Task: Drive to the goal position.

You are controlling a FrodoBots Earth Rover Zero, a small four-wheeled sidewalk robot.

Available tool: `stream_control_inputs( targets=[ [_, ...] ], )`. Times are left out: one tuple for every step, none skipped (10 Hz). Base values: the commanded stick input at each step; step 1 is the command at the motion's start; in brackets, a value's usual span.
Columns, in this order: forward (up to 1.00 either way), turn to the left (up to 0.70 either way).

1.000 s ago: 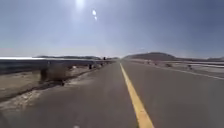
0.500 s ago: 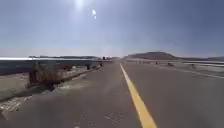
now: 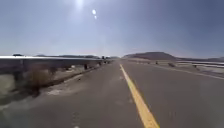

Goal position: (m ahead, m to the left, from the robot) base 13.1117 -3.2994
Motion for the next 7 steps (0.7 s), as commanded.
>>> stream_control_inputs(
  targets=[
    [0.85, -0.34],
    [0.85, -0.25],
    [0.85, -0.08],
    [0.85, 0.00],
    [0.85, 0.00],
    [0.85, 0.00],
    [0.85, 0.00]
  ],
)
